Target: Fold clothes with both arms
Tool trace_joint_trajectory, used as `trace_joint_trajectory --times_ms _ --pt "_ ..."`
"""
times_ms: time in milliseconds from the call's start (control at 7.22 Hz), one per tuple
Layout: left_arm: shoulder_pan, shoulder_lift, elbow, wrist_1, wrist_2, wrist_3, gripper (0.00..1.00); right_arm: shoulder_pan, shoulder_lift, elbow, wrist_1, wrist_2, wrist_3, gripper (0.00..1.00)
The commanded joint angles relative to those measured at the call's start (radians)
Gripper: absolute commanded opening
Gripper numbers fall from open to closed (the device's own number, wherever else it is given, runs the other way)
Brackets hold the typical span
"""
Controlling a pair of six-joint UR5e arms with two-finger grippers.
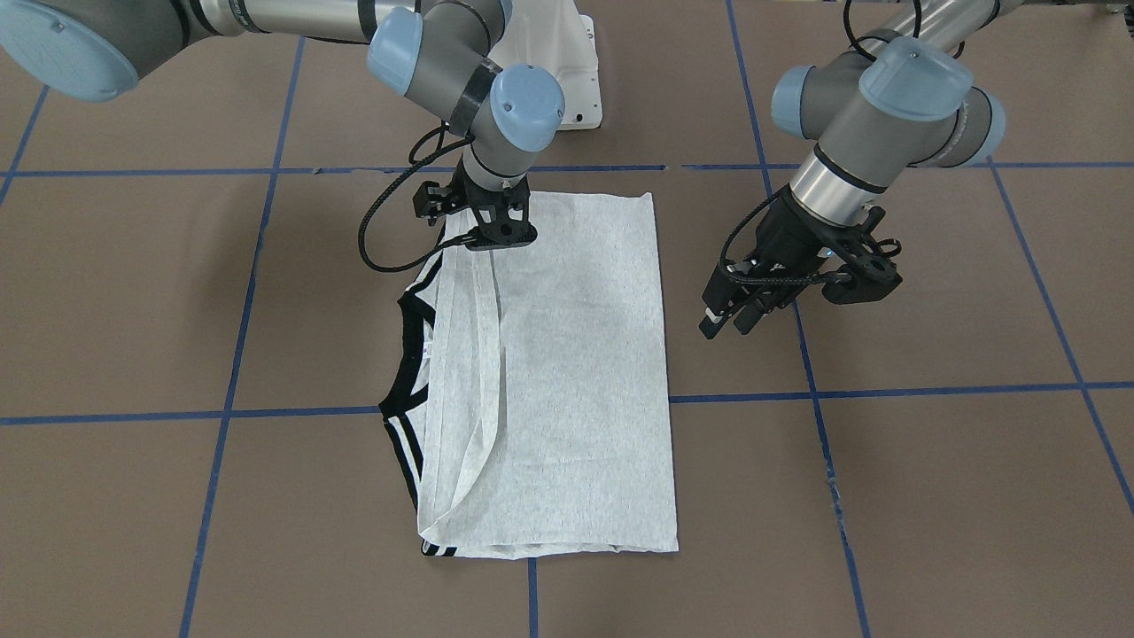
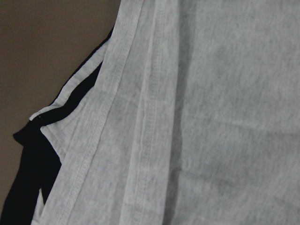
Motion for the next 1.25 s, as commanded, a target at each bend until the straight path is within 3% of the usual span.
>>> trace_joint_trajectory --times_ms 0,692,969,1107 --pt "0.0 0.0 -0.001 -0.001 0.0 0.0 0.62 -0.006 -0.005 -0.025 0.001 0.003 -0.003 1.0" --pt "0.002 -0.001 0.002 -0.003 0.0 0.0 0.62 0.029 -0.04 -0.023 -0.007 0.0 -0.055 1.0" --pt "0.0 0.0 -0.002 -0.002 0.0 0.0 0.62 0.063 -0.193 0.145 -0.03 0.002 -0.117 1.0" --pt "-0.001 0.0 -0.005 -0.002 0.0 0.0 0.62 0.068 -0.189 0.172 -0.046 0.003 -0.121 1.0"
